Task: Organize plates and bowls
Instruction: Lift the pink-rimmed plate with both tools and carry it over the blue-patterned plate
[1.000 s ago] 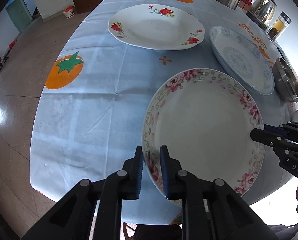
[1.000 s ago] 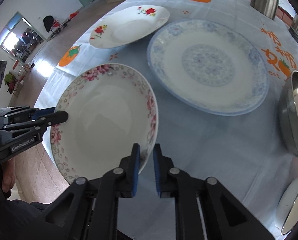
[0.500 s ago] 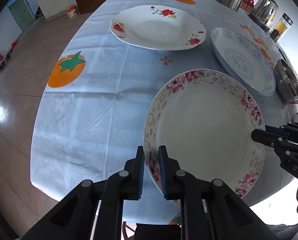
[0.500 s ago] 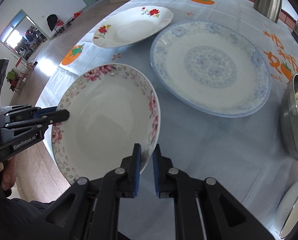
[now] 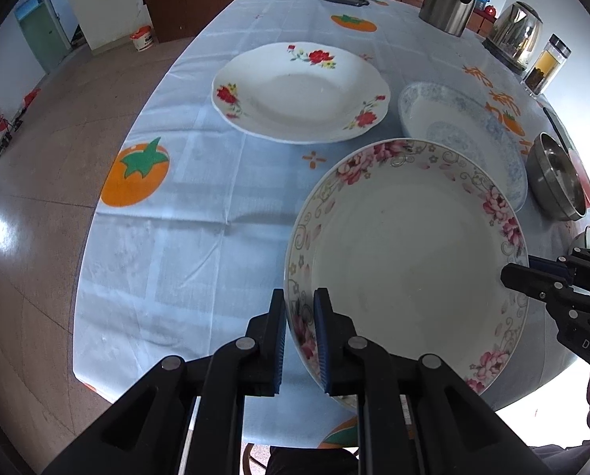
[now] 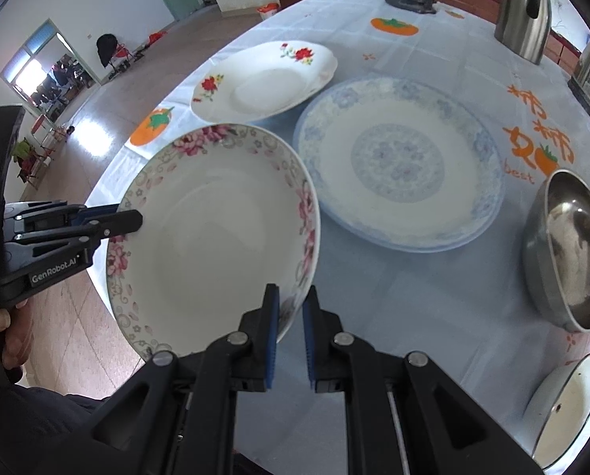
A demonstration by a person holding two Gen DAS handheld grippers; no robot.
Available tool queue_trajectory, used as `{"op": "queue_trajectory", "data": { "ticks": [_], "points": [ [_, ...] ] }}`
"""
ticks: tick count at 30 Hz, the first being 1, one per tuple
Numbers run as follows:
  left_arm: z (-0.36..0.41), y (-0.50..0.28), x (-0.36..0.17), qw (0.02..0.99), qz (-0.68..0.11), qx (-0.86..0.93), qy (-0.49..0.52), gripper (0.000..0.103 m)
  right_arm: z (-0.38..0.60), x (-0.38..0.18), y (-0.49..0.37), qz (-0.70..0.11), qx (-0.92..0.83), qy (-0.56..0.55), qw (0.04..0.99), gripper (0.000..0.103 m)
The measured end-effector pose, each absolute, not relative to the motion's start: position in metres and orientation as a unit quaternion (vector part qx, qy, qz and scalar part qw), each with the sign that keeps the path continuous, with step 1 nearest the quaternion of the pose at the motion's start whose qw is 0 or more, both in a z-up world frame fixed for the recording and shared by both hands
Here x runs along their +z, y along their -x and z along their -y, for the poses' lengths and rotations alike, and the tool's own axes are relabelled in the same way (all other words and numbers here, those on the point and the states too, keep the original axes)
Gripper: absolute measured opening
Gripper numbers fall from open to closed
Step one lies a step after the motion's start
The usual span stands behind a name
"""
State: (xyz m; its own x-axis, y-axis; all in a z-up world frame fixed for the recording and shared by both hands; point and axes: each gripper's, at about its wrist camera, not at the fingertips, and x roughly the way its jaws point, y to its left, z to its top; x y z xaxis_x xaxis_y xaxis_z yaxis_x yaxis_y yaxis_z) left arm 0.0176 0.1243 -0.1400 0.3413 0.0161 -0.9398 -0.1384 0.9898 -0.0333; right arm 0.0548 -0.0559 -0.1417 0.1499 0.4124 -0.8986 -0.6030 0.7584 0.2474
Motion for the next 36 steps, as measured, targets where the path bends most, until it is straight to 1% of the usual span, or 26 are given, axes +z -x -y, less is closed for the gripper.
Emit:
{"op": "queue_trajectory", "data": {
  "ticks": [14, 36],
  "points": [
    [-0.099, -0.043, -0.125, 0.829, -0.558, 0.022, 0.037, 0.015, 0.083, -0.129, -0.072, -0.553, 0.314, 0.078, 0.768, 0.011],
    [-0.065, -0.084, -0.117, 0.837, -0.546, 0.01, 0.021, 0.015, 0.115, -0.127, -0.11, -0.548, 0.296, 0.074, 0.779, 0.011]
  ]
}}
